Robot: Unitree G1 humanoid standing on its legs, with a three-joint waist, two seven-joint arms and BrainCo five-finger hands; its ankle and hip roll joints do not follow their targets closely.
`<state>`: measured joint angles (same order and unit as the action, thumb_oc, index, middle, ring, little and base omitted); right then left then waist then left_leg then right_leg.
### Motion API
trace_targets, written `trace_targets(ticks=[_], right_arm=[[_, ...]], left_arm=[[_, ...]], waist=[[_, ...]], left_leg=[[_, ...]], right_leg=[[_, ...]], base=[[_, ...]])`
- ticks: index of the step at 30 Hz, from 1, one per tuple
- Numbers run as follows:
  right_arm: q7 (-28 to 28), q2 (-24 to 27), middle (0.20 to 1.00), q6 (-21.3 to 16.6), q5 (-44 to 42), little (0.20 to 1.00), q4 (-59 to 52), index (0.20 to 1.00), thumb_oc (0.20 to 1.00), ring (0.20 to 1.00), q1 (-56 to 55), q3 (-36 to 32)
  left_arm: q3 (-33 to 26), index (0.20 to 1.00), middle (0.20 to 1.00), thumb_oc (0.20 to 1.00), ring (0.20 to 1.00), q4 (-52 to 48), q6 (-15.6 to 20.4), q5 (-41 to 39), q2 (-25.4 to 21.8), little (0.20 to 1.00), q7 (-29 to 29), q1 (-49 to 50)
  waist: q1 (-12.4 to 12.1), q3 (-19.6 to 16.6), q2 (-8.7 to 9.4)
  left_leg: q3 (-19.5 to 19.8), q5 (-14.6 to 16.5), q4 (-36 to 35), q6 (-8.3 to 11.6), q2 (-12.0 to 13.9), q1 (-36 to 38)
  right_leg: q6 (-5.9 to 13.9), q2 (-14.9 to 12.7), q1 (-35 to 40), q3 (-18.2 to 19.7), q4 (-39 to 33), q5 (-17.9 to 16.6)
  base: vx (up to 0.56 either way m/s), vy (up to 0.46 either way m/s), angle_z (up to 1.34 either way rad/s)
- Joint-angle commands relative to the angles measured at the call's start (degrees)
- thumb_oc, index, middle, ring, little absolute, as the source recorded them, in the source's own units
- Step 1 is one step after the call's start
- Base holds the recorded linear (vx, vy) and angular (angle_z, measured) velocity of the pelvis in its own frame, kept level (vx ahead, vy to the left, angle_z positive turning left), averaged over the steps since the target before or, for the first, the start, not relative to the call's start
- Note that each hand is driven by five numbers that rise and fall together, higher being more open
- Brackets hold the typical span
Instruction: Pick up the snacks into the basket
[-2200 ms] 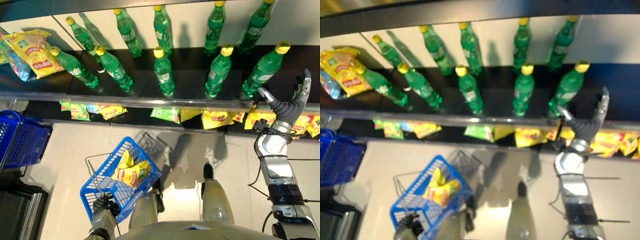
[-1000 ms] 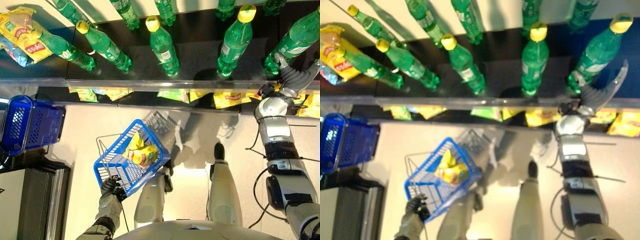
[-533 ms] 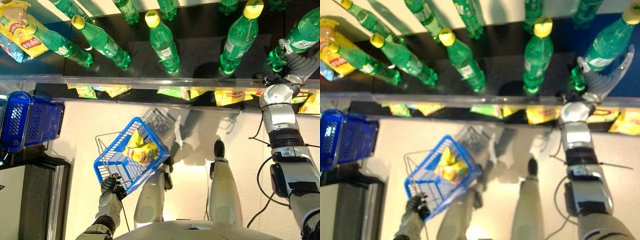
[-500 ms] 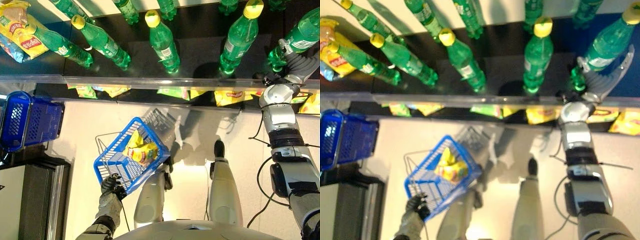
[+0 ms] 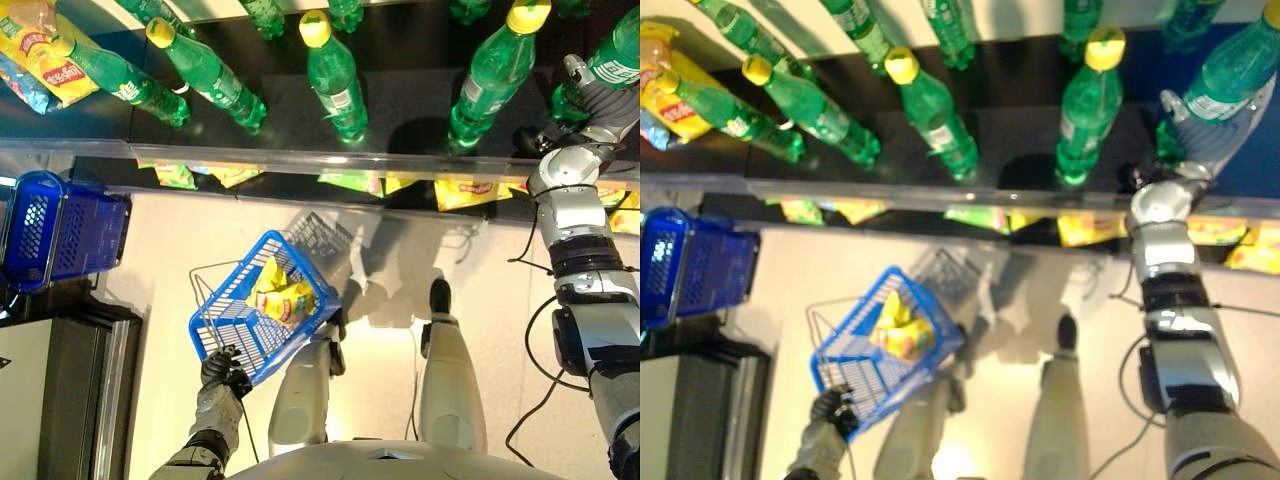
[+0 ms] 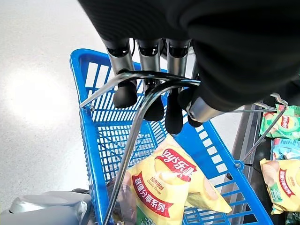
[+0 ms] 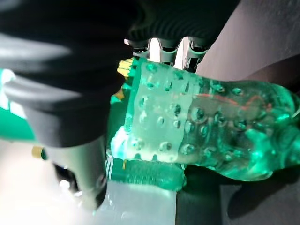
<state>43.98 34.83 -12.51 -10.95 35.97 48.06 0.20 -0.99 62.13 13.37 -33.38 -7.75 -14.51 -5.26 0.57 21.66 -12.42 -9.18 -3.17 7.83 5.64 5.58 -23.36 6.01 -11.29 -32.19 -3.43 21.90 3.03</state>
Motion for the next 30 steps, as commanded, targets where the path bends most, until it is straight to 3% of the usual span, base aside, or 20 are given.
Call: trace_targets(ticks=[1, 25, 30], right_arm=[[-1.25, 2.55, 0.200, -3.10, -0.95, 0.200, -0.76, 0.200, 0.200, 0.200, 4.04, 1.52], [-0.87, 2.04, 0.200, -3.76, -0.66, 0.200, -5.16, 0.200, 0.200, 0.200, -2.78, -3.49], [-0.04, 1.31, 0.200, -4.42, 1.25, 0.200, -11.38, 0.200, 0.200, 0.200, -7.51, -6.44]], left_arm=[[0.26, 0.200, 0.200, 0.200, 0.200, 1.20, 2.81, -2.34, -6.65, 0.200, -1.06, 1.27], [-1.02, 0.200, 0.200, 0.200, 0.200, 1.26, 2.81, -1.49, -6.92, 0.200, -0.92, 0.84], [-1.99, 0.200, 0.200, 0.200, 0.200, 1.19, 2.67, -1.16, -6.62, 0.200, -0.60, 0.86]], waist=[[-0.01, -1.21, 2.27], [0.10, -2.72, 2.32], [0.52, -3.42, 2.12]], left_leg=[[0.97, 4.82, 7.72, -3.23, -1.95, -2.67], [1.20, 5.62, 9.44, -3.41, -2.19, -2.80], [1.22, 5.74, 9.39, -3.47, -2.28, -2.04]], right_leg=[[0.65, 1.82, 2.61, 1.17, -5.12, -4.75], [0.62, 1.64, 2.67, 1.66, -3.61, -4.18], [0.56, 1.75, 3.21, 1.73, -3.54, -4.00]], base=[[0.01, -0.006, 0.05], [0.00, 0.000, 0.00], [0.00, 0.000, 0.00]])
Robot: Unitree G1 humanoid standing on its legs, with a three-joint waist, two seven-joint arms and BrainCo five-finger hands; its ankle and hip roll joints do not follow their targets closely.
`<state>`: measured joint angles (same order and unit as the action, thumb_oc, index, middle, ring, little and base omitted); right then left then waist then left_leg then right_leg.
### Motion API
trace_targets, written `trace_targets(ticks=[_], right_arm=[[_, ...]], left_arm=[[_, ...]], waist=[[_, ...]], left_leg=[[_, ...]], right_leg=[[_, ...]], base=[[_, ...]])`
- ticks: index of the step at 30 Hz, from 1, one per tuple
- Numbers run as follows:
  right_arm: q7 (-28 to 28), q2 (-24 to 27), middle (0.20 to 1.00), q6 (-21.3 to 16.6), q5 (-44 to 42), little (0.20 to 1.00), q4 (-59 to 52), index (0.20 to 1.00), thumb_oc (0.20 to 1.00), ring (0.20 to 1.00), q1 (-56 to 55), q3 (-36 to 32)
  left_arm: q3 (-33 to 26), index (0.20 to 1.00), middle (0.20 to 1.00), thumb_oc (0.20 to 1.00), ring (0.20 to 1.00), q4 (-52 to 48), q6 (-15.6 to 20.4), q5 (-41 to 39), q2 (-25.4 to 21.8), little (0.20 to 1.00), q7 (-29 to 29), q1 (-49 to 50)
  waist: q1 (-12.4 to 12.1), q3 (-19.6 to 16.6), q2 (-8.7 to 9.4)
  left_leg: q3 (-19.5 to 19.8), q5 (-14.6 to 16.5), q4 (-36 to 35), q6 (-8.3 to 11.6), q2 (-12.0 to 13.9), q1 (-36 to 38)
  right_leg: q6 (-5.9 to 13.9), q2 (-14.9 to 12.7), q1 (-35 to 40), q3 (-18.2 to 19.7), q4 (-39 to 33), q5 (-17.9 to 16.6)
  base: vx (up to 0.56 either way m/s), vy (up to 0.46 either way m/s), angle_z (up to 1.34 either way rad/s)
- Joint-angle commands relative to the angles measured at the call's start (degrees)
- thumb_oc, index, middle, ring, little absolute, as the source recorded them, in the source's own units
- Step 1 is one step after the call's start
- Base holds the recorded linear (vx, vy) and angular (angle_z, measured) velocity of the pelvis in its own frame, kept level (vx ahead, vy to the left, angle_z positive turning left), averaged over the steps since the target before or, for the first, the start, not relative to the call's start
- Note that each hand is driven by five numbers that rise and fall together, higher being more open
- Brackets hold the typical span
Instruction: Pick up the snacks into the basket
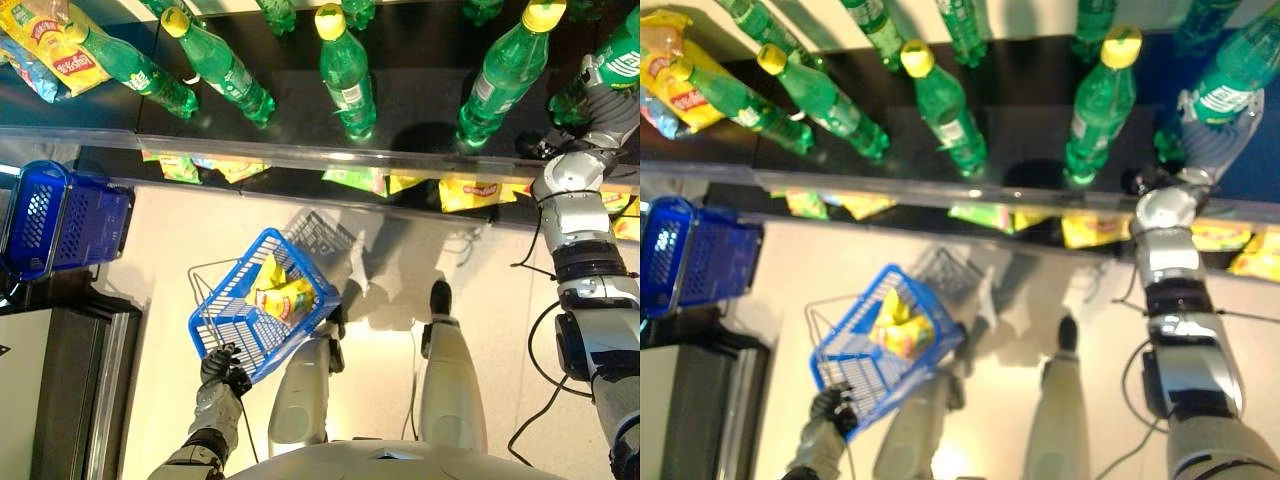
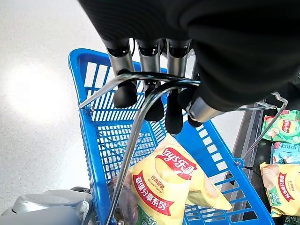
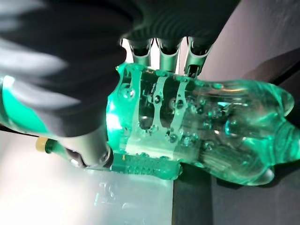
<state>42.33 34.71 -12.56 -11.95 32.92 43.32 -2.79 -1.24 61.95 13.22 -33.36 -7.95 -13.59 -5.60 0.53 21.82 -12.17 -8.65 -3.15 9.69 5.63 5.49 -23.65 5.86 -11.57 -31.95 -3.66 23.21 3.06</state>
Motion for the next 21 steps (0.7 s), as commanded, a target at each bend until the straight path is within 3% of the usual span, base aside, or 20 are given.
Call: trace_targets(ticks=[1, 15, 21], right_arm=[[1.65, 1.34, 0.200, -4.26, 2.36, 0.200, -8.58, 0.200, 0.200, 0.200, -3.00, -3.58], [-0.97, -3.33, 0.200, -5.24, 12.93, 0.200, -32.16, 0.200, 0.200, 0.200, -21.26, -11.97], [-8.72, -6.73, 0.200, -7.78, 14.58, 0.200, -44.55, 0.200, 0.200, 0.200, -31.85, -12.68]], left_arm=[[-1.69, 0.200, 0.200, 0.200, 0.200, 1.34, 2.80, -1.17, -6.44, 0.200, -1.54, 1.26], [-5.62, 0.200, 0.200, 0.200, 0.200, -3.40, 2.74, 0.22, -7.41, 0.200, -0.21, 2.99], [-9.73, 0.200, 0.200, 0.200, 0.200, -5.70, 3.46, -1.08, -7.52, 0.200, 0.76, 3.75]], waist=[[0.53, -3.61, 1.89], [2.12, -4.92, 3.22], [3.30, -6.13, 5.32]], left_leg=[[0.71, 5.72, 7.52, -3.46, -2.20, -1.70], [1.06, 6.86, 9.07, -3.24, -1.42, 1.64], [1.24, 7.36, 8.64, -2.95, -0.95, 6.07]], right_leg=[[0.70, 2.03, 3.01, 1.94, -4.83, -4.02], [0.39, 2.39, 6.58, 1.67, -3.11, -2.29], [0.33, 2.88, 11.36, 1.14, -3.53, -1.44]], base=[[0.00, 0.000, 0.00], [0.00, -0.001, 0.01], [0.01, -0.007, -0.01]])
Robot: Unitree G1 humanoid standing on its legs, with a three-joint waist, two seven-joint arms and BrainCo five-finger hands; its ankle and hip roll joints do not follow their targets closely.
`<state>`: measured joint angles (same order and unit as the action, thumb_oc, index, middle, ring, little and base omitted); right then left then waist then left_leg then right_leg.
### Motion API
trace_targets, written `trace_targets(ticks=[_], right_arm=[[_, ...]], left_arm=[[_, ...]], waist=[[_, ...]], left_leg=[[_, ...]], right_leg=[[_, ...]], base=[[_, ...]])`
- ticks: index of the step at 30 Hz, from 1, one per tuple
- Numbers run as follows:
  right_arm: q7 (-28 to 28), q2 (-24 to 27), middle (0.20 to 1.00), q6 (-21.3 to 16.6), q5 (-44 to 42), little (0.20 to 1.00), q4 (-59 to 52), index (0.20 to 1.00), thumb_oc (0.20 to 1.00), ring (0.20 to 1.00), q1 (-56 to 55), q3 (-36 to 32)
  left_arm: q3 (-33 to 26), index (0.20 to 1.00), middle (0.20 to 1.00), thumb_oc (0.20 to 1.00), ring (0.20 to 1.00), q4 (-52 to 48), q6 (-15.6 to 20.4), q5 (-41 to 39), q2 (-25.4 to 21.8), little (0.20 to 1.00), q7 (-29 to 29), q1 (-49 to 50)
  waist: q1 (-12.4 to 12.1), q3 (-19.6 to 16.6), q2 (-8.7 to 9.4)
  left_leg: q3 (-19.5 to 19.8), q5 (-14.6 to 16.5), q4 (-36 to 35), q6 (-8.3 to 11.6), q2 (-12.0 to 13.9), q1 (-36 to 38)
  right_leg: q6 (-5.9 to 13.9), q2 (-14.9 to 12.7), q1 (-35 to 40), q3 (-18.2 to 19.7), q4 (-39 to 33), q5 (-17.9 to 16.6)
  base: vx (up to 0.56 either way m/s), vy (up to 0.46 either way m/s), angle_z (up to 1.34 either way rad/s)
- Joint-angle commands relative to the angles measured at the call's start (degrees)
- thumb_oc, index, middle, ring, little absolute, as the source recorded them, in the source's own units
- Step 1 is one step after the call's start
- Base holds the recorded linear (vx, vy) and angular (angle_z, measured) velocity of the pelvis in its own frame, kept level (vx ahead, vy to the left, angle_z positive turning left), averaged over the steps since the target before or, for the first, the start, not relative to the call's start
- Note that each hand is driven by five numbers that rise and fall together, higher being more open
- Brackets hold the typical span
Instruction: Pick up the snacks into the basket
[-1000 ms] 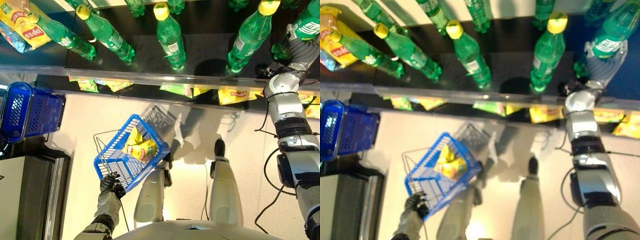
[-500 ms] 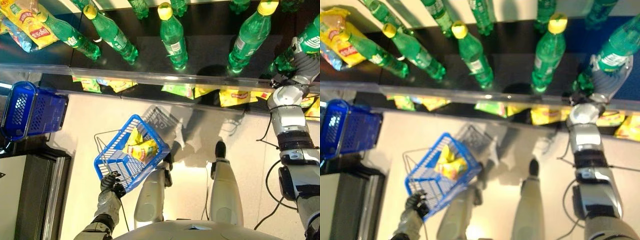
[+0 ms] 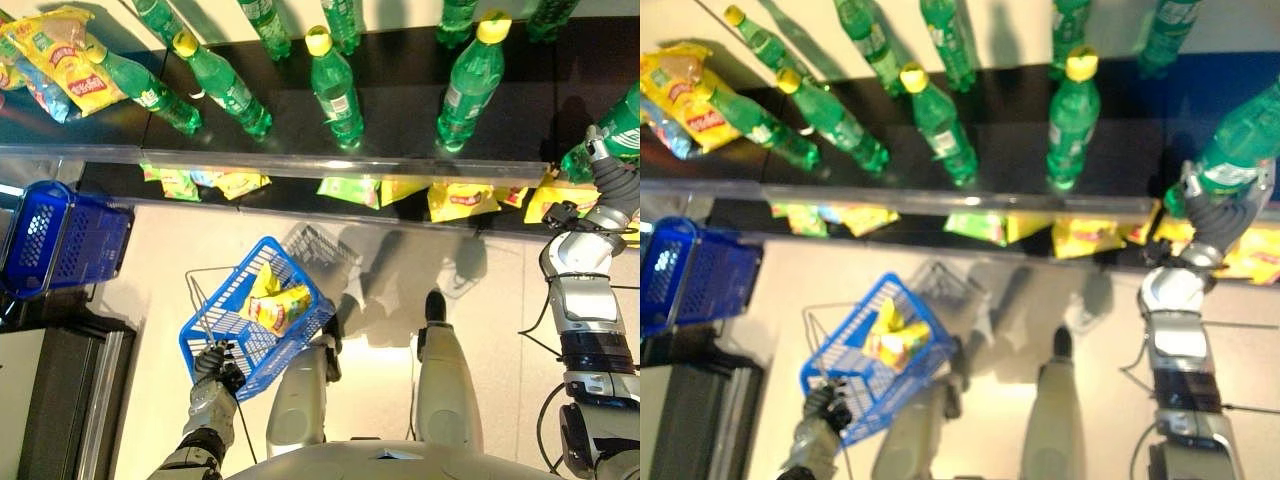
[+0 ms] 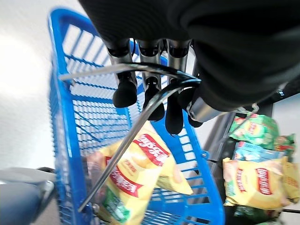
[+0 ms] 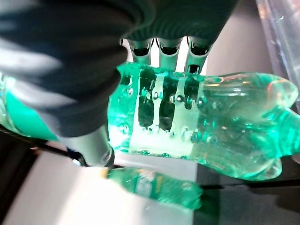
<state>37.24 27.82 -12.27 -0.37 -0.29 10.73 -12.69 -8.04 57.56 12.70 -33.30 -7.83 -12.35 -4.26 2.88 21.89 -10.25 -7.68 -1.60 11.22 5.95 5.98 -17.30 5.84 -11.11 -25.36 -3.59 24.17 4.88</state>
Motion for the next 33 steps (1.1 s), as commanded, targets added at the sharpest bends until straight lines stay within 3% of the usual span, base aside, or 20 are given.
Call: trace_targets(ticks=[1, 8, 11, 17, 24, 25, 26, 31, 33], right_arm=[[-5.12, -0.24, 0.200, -8.58, 2.60, 0.200, -13.14, 0.200, 0.200, 0.200, -0.42, -2.26], [-14.73, -1.49, 0.200, -11.31, -2.40, 0.200, -21.30, 0.200, 0.200, 0.200, -6.13, 2.79], [-21.22, -1.30, 0.200, -12.47, -7.18, 0.200, -25.24, 0.200, 0.200, 0.200, -7.71, 7.36], [-27.88, -1.93, 0.200, -12.31, -14.11, 0.200, -29.57, 0.200, 0.200, 0.200, -7.29, 15.22], [-30.42, -3.76, 0.200, -11.13, -18.39, 0.200, -28.40, 0.200, 0.200, 0.200, -2.36, 23.07], [-30.24, -4.92, 0.200, -10.15, -17.85, 0.200, -26.41, 0.200, 0.200, 0.200, 0.83, 26.54], [-30.21, -4.99, 0.200, -10.25, -17.81, 0.200, -26.22, 0.200, 0.200, 0.200, 1.00, 26.67], [-28.55, -9.92, 0.200, -8.15, -14.36, 0.200, -18.37, 0.200, 0.200, 0.200, 9.17, 34.80], [-28.35, -10.75, 0.200, -7.91, -13.36, 0.200, -16.87, 0.200, 0.200, 0.200, 10.26, 35.96]], left_arm=[[-3.32, 0.200, 0.200, 0.200, 0.200, -1.57, 4.21, -0.99, -7.85, 0.200, -0.38, 2.45], [-3.38, 0.200, 0.200, 0.200, 0.200, -7.66, 4.98, 1.22, -9.61, 0.200, 0.64, 5.06], [-2.45, 0.200, 0.200, 0.200, 0.200, -13.48, 5.71, 5.05, -11.93, 0.200, 1.41, 7.56], [-2.39, 0.200, 0.200, 0.200, 0.200, -22.51, 5.96, 5.28, -13.26, 0.200, 2.50, 10.87], [-1.13, 0.200, 0.200, 0.200, 0.200, -34.47, 5.90, 6.31, -14.30, 0.200, 4.40, 15.10], [-0.40, 0.200, 0.200, 0.200, 0.200, -39.38, 5.66, 4.48, -14.49, 0.200, 5.34, 15.83], [-0.52, 0.200, 0.200, 0.200, 0.200, -39.53, 5.56, 4.48, -14.49, 0.200, 5.32, 15.92], [2.62, 0.200, 0.200, 0.200, 0.200, -52.96, 5.15, 1.77, -17.08, 0.200, 8.02, 16.83], [3.14, 0.200, 0.200, 0.200, 0.200, -54.80, 5.03, 1.53, -17.82, 0.200, 8.45, 16.91]], waist=[[1.00, -6.42, 3.92], [0.80, -7.72, 6.55], [-0.22, -8.79, 7.97], [-2.33, -10.03, 9.80], [-5.77, -10.18, 11.06], [-7.54, -9.83, 11.40], [-7.30, -9.82, 11.43], [-12.28, -8.57, 11.77], [-12.82, -8.32, 11.76]], left_leg=[[0.36, 5.85, 7.04, -3.20, -1.32, 0.45], [1.14, 5.83, 6.06, -2.95, -0.85, 3.83], [1.75, 5.65, 5.49, -3.00, -0.86, 4.99], [3.39, 5.17, 4.67, -3.09, -1.27, 5.44], [6.49, 4.41, 4.11, -3.43, -2.51, 4.45], [7.94, 3.95, 3.98, -3.56, -3.02, 3.67], [8.11, 3.94, 4.03, -3.56, -3.08, 3.60], [12.40, 2.60, 3.47, -3.80, -5.07, 1.29], [13.19, 2.41, 3.48, -3.84, -5.45, 0.89]], right_leg=[[0.32, 2.53, 5.52, 0.93, -4.59, -3.09], [0.35, 2.69, 9.67, -0.41, -5.90, -2.50], [0.47, 2.61, 11.67, -1.77, -6.63, -2.45], [0.68, 1.98, 13.75, -4.32, -7.56, -2.25], [0.83, 0.84, 15.21, -7.95, -7.95, -1.96], [0.90, 0.36, 15.57, -9.47, -7.85, -1.84], [0.91, 0.32, 15.63, -9.64, -7.85, -1.81], [0.81, -0.98, 16.76, -14.82, -8.00, -1.60], [0.84, -1.30, 17.02, -15.76, -7.94, -1.53]], base=[[0.03, -0.032, 0.00], [0.02, -0.033, 0.00], [0.03, -0.029, 0.15], [0.02, -0.010, 0.14], [0.01, -0.013, 0.32], [-0.01, -0.025, 0.33], [-0.02, -0.029, 0.57], [0.00, -0.027, 0.51], [0.01, -0.015, 0.67]])
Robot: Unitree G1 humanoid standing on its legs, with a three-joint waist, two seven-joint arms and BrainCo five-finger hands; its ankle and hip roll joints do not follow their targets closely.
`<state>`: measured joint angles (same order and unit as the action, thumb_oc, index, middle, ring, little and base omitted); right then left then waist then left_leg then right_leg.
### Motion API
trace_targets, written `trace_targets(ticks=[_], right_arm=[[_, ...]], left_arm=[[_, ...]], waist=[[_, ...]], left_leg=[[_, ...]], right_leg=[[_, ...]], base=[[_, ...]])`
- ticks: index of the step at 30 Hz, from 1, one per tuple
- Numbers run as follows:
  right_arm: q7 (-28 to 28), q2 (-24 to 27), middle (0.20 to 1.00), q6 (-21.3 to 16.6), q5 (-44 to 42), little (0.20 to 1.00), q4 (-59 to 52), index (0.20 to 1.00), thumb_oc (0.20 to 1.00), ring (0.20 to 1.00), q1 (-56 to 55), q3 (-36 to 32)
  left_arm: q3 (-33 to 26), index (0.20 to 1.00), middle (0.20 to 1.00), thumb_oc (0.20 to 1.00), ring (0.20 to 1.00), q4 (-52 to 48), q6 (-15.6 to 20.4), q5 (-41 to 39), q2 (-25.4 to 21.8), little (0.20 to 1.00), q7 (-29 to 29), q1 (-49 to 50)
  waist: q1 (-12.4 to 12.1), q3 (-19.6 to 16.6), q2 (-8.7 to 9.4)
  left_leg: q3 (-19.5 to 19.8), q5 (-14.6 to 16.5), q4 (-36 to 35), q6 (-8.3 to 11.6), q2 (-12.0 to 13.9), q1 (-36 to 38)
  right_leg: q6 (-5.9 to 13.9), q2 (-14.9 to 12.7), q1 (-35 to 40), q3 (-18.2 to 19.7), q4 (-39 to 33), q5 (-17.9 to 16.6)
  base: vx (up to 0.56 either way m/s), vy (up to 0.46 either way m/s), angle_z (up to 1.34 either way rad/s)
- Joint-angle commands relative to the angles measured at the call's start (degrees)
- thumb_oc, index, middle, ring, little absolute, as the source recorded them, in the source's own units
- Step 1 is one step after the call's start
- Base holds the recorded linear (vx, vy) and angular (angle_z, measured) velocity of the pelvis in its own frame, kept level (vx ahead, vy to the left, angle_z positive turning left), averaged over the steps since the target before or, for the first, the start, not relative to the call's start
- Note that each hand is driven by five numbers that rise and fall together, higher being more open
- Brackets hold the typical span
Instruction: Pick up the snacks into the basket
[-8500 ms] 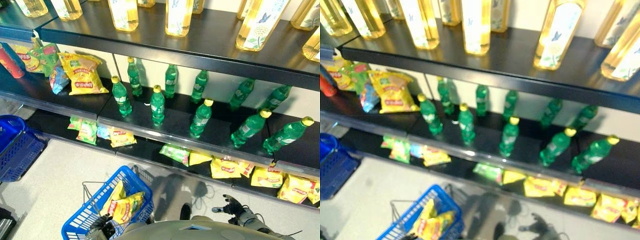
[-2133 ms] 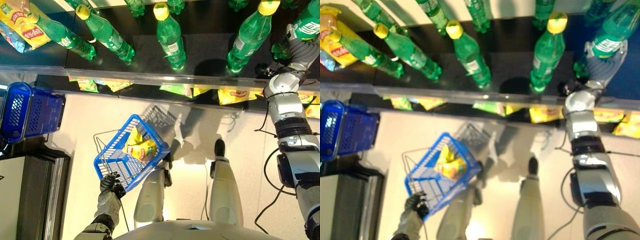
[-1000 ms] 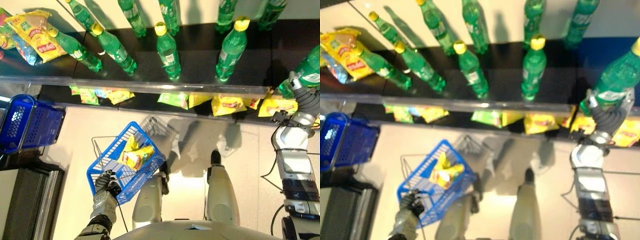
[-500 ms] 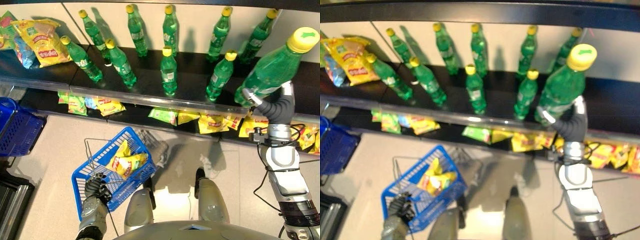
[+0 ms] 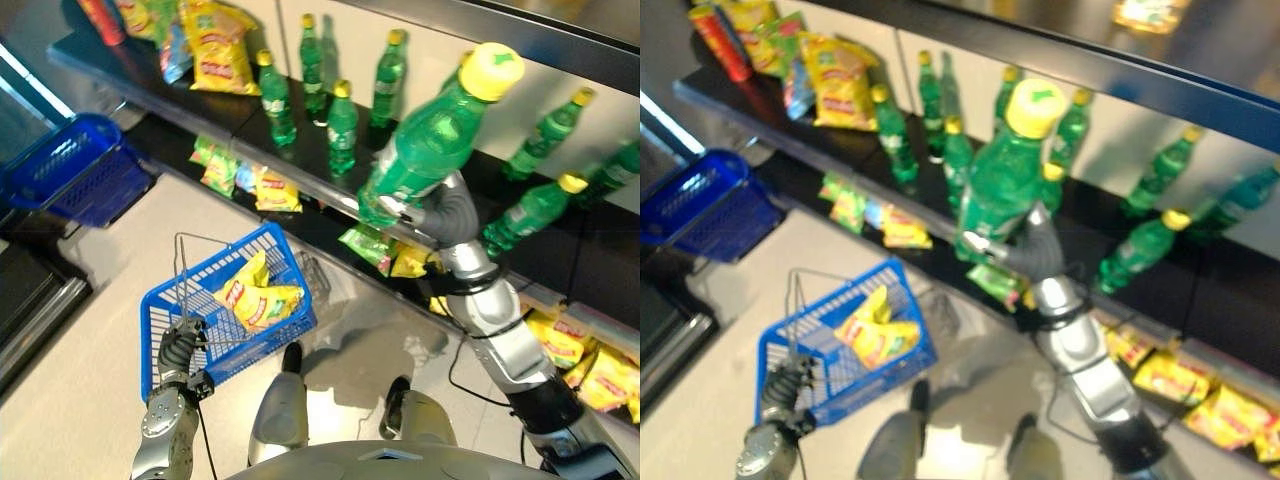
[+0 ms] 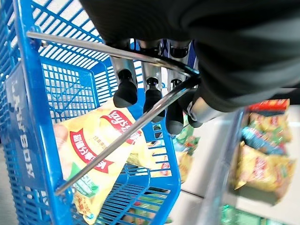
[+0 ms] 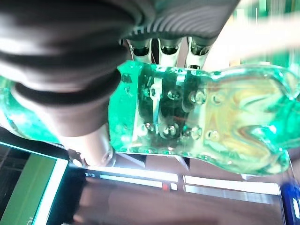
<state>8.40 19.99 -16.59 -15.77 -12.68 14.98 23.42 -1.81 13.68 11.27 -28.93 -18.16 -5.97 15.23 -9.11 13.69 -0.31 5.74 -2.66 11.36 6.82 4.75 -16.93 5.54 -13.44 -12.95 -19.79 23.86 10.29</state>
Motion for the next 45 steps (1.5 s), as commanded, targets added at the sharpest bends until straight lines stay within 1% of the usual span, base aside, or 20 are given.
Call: trace_targets(ticks=[1, 2, 3, 5, 7, 8, 9, 10, 11, 13, 19, 24, 25, 27, 30, 34, 37, 39, 43, 45], right_arm=[[0.51, -3.73, 0.200, -2.96, 2.85, 0.200, -2.29, 0.200, 0.200, 0.200, 7.23, 1.27], [1.17, -5.22, 0.200, -2.23, 4.04, 0.200, 1.14, 0.200, 0.200, 0.200, 8.94, 3.19], [1.19, -5.25, 0.200, -2.28, 4.06, 0.200, 1.23, 0.200, 0.200, 0.200, 9.02, 3.20], [1.80, -7.26, 0.200, -1.92, 5.28, 0.200, 5.19, 0.200, 0.200, 0.200, 11.34, 5.19], [2.20, -8.41, 0.200, -1.89, 5.39, 0.200, 7.38, 0.200, 0.200, 0.200, 12.54, 6.21], [2.21, -8.45, 0.200, -1.94, 5.39, 0.200, 7.47, 0.200, 0.200, 0.200, 12.61, 6.20], [2.62, -9.78, 0.200, -1.97, 5.87, 0.200, 9.39, 0.200, 0.200, 0.200, 14.14, 7.32], [2.62, -9.82, 0.200, -2.01, 5.88, 0.200, 9.45, 0.200, 0.200, 0.200, 14.20, 7.31], [3.16, -11.13, 0.200, -2.19, 6.44, 0.200, 11.88, 0.200, 0.200, 0.200, 15.51, 8.53], [3.34, -11.79, 0.200, -2.34, 6.71, 0.200, 13.07, 0.200, 0.200, 0.200, 16.08, 9.07], [5.62, -15.92, 0.200, -1.43, 9.20, 0.200, 25.00, 0.200, 0.200, 0.200, 20.29, 12.16], [6.36, -17.13, 0.200, -0.79, 8.20, 0.200, 29.99, 0.200, 0.200, 0.200, 20.89, 12.17], [7.22, -17.80, 0.200, -0.34, 8.67, 0.200, 32.84, 0.200, 0.200, 0.200, 21.86, 12.43], [8.16, -19.03, 0.200, -0.23, 8.39, 0.200, 35.38, 0.200, 0.200, 0.200, 22.71, 11.97], [9.39, -20.33, 0.200, -0.29, 7.74, 0.200, 39.13, 0.200, 0.200, 0.200, 24.47, 11.57], [9.85, -21.54, 0.200, -0.12, 7.52, 0.200, 42.99, 0.200, 0.200, 0.200, 26.00, 11.39], [9.10, -22.20, 0.200, 0.66, 7.92, 0.200, 46.90, 0.200, 0.200, 0.200, 26.51, 12.25], [7.56, -22.72, 0.200, 2.09, 8.28, 0.200, 51.36, 0.200, 0.200, 0.200, 26.64, 13.40], [6.21, -23.36, 0.200, 3.23, 7.92, 0.200, 54.82, 0.200, 0.200, 0.200, 26.91, 13.97], [3.01, -23.79, 0.200, 6.33, 9.60, 0.200, 62.73, 0.200, 0.200, 0.200, 29.94, 15.70]], left_arm=[[-2.64, 0.200, 0.200, 0.200, 0.200, -13.57, 6.50, -2.36, -8.68, 0.200, 2.63, -2.59], [-1.59, 0.200, 0.200, 0.200, 0.200, -16.73, 6.54, -3.24, -9.74, 0.200, 3.26, -2.85], [-1.62, 0.200, 0.200, 0.200, 0.200, -16.75, 6.52, -3.25, -9.75, 0.200, 3.26, -2.88], [-0.43, 0.200, 0.200, 0.200, 0.200, -22.71, 7.28, -3.93, -12.56, 0.200, 4.47, -3.48], [0.32, 0.200, 0.200, 0.200, 0.200, -24.89, 7.80, -5.25, -13.51, 0.200, 4.72, -4.38], [0.29, 0.200, 0.200, 0.200, 0.200, -24.91, 7.78, -5.26, -13.53, 0.200, 4.73, -4.39], [1.02, 0.200, 0.200, 0.200, 0.200, -27.31, 8.33, -5.54, -14.88, 0.200, 5.05, -5.29], [1.00, 0.200, 0.200, 0.200, 0.200, -27.32, 8.32, -5.54, -14.90, 0.200, 5.05, -5.30], [1.87, 0.200, 0.200, 0.200, 0.200, -30.33, 8.95, -6.43, -16.54, 0.200, 5.81, -6.29], [2.13, 0.200, 0.200, 0.200, 0.200, -31.37, 9.34, -6.70, -17.24, 0.200, 6.00, -6.53], [3.88, 0.200, 0.200, 0.200, 0.200, -38.97, 11.63, -11.17, -19.90, 0.200, 6.71, -10.54], [4.90, 0.200, 0.200, 0.200, 0.200, -41.88, 11.85, -15.04, -19.95, 0.200, 6.90, -13.19], [5.54, 0.200, 0.200, 0.200, 0.200, -43.22, 12.19, -16.48, -20.17, 0.200, 7.22, -14.46], [6.41, 0.200, 0.200, 0.200, 0.200, -44.45, 12.38, -18.44, -19.97, 0.200, 7.60, -15.44], [7.67, 0.200, 0.200, 0.200, 0.200, -46.07, 13.06, -18.12, -21.18, 0.200, 7.79, -17.99], [9.83, 0.200, 0.200, 0.200, 0.200, -46.73, 13.27, -19.43, -21.02, 0.200, 8.49, -20.78], [10.72, 0.200, 0.200, 0.200, 0.200, -47.63, 13.27, -20.54, -20.90, 0.200, 8.62, -22.30], [10.56, 0.200, 0.200, 0.200, 0.200, -47.71, 13.23, -21.70, -20.65, 0.200, 9.18, -22.50], [9.89, 0.200, 0.200, 0.200, 0.200, -47.79, 13.11, -21.60, -20.94, 0.200, 9.13, -22.32], [9.37, 0.200, 0.200, 0.200, 0.200, -47.03, 12.06, -21.40, -21.22, 0.200, 9.40, -21.70]], waist=[[-1.96, 0.32, 1.55], [-3.28, 0.68, 1.29], [-3.16, 0.57, 1.31], [-5.34, 1.31, 0.74], [-6.43, 1.70, 0.51], [-6.40, 1.74, 0.53], [-7.47, 2.12, 0.11], [-7.45, 2.14, 0.14], [-8.58, 2.57, -0.17], [-8.96, 2.71, -0.27], [-12.10, 3.92, -0.89], [-13.15, 4.44, -1.32], [-13.79, 4.57, -1.20], [-14.33, 4.76, -1.46], [-15.10, 5.02, -1.69], [-15.56, 5.21, -2.13], [-15.69, 5.50, -2.40], [-15.74, 5.64, -2.20], [-15.81, 5.77, -1.94], [-16.22, 6.23, -1.43]], left_leg=[[0.44, 3.56, 3.46, -4.63, -4.55, 0.30], [1.77, 3.21, 3.28, -4.67, -5.27, -0.25], [1.89, 2.91, 3.08, -4.69, -5.31, -0.40], [3.54, 2.79, 3.26, -4.65, -6.23, -1.19], [4.51, 2.56, 3.40, -4.63, -6.74, -1.79], [4.54, 2.58, 3.44, -4.63, -6.76, -1.80], [5.28, 2.39, 3.26, -4.69, -7.29, -2.14], [5.31, 2.39, 3.26, -4.69, -7.31, -2.15], [6.17, 2.21, 3.47, -4.71, -7.82, -2.75], [6.51, 2.21, 3.46, -4.76, -7.97, -2.90], [8.24, 2.10, 3.85, -5.03, -9.07, -4.49], [9.43, 1.74, 3.64, -4.93, -9.79, -5.20], [10.00, 3.18, 3.70, -4.78, -9.98, -4.91], [10.34, 3.23, 3.83, -4.83, -10.11, -5.16], [10.75, 3.16, 3.74, -4.92, -10.47, -5.45], [11.06, 3.06, 3.74, -4.92, -10.75, -5.92], [11.03, 3.05, 3.62, -4.90, -10.76, -5.91], [10.92, 3.00, 3.28, -4.86, -10.69, -5.86], [10.71, 3.02, 3.09, -4.85, -10.59, -5.77], [10.46, 3.15, 3.11, -4.82, -10.46, -5.85]], right_leg=[[1.22, 0.78, 4.98, -0.40, -7.50, -6.55], [1.23, 0.53, 5.38, -1.71, -7.52, -6.47], [1.22, 0.53, 5.29, -1.85, -7.72, -6.70], [1.48, -0.01, 5.69, -3.76, -7.35, -6.28], [1.55, -0.37, 5.77, -4.82, -7.11, -6.25], [1.56, -0.38, 5.79, -4.85, -7.09, -6.23], [1.67, -0.58, 5.79, -5.74, -6.77, -6.09], [1.67, -0.60, 5.78, -5.76, -6.75, -6.08], [1.85, -1.00, 5.90, -6.71, -6.72, -6.07], [1.88, -1.09, 5.92, -6.91, -6.67, -6.01], [2.37, -1.68, 5.69, -8.49, -6.54, -6.14], [2.62, -2.02, 5.81, -9.97, -6.64, -6.23], [3.29, -2.00, 6.04, -9.90, -6.27, -5.11], [3.35, -2.13, 6.05, -10.14, -6.24, -5.06], [3.51, -2.29, 5.85, -10.42, -6.01, -5.04], [3.62, -2.58, 5.60, -10.72, -5.81, -5.11], [3.74, -2.67, 5.46, -10.78, -5.65, -5.28], [3.87, -2.63, 5.36, -10.68, -5.86, -5.45], [3.85, -2.60, 5.29, -10.53, -6.01, -5.53], [3.81, -2.42, 5.34, -10.30, -6.38, -5.67]], base=[[0.01, -0.016, 0.68], [0.00, -0.010, 0.48], [0.01, 0.001, 0.61], [0.02, 0.011, 0.50], [0.02, 0.003, 0.30], [0.01, 0.010, 0.36], [0.01, 0.013, 0.40], [0.01, 0.018, 0.45], [0.01, 0.005, 0.27], [0.01, 0.012, 0.26], [0.02, 0.014, 0.15], [0.02, -0.004, 0.19], [0.08, -0.051, 0.17], [0.05, -0.010, 0.21], [0.00, 0.019, 0.10], [0.00, 0.015, 0.01], [0.01, 0.030, 0.09], [0.01, 0.014, 0.04], [0.00, 0.000, 0.01], [0.02, -0.014, -0.01]])
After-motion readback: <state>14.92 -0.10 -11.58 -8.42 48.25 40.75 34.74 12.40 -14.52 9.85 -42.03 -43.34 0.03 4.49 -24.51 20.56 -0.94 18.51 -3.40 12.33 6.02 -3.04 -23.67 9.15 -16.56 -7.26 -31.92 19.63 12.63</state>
